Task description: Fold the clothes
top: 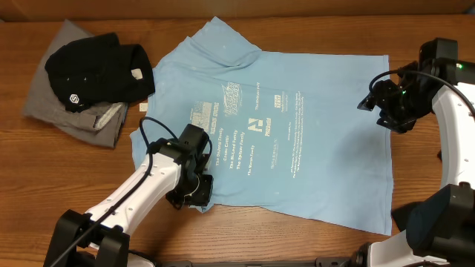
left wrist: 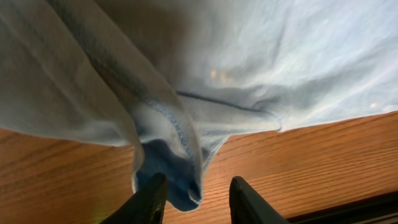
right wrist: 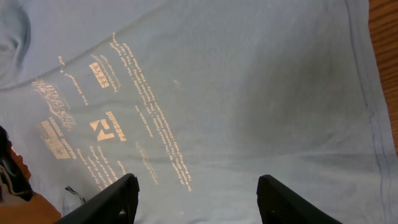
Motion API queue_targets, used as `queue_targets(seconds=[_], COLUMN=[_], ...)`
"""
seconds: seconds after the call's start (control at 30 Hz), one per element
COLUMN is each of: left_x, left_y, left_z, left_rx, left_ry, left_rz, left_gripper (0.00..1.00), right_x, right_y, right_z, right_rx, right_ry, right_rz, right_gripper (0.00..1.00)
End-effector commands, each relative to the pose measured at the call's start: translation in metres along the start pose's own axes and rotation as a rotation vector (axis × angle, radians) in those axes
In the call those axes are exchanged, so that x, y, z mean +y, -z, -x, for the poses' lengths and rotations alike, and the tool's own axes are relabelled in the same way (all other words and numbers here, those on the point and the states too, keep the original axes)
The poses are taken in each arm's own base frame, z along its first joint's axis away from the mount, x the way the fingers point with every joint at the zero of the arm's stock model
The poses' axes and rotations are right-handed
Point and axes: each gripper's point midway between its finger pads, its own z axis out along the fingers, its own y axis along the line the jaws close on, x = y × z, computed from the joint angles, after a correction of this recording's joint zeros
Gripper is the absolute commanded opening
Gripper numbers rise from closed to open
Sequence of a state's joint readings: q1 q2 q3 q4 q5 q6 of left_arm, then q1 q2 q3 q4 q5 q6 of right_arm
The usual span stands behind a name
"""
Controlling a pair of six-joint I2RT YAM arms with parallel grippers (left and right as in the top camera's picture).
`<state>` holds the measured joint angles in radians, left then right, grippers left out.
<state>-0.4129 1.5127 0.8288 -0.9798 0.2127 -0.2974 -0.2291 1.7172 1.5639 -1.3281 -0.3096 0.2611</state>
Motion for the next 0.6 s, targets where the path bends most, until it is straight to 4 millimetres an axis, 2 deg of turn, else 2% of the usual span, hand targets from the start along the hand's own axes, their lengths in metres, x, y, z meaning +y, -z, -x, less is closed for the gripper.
queue_targets(seconds=[0.0, 0.1, 0.17, 0.37, 0.57], left_x=[0.004, 0.005, 0.004, -0.005, 0.004], left_y=[-0.009, -0.012, -0.011, 0.004, 0.037], left_z=[-0.011, -0.014, -0.013, -0.002, 0.019], left_rx=[0.036, 0.042, 0.04, 0.015, -0.054], left_ry=[0.014, 0.015, 0.015, 0.008, -0.024], left_rz=[0.015, 0.012, 0.008, -0.013, 0.097], left_gripper=[0.35, 0.2, 0.04, 0.04, 0.04], right_x=[0.003, 0.003, 0.003, 0.003, 0.003], right_y=[0.009, 0.009, 0.009, 0.009, 0.009], right_z=[0.001, 0.001, 0.001, 0.001, 0.0], right_rx=[-0.03, -0.03, -0.03, -0.029, -0.026], right_ry=[0.018, 0.018, 0.018, 0.018, 0.017], right_rz=[0.008, 0.008, 0.008, 0.008, 0.007], right_gripper=[0.64, 0.65, 0.64, 0.64, 0.64])
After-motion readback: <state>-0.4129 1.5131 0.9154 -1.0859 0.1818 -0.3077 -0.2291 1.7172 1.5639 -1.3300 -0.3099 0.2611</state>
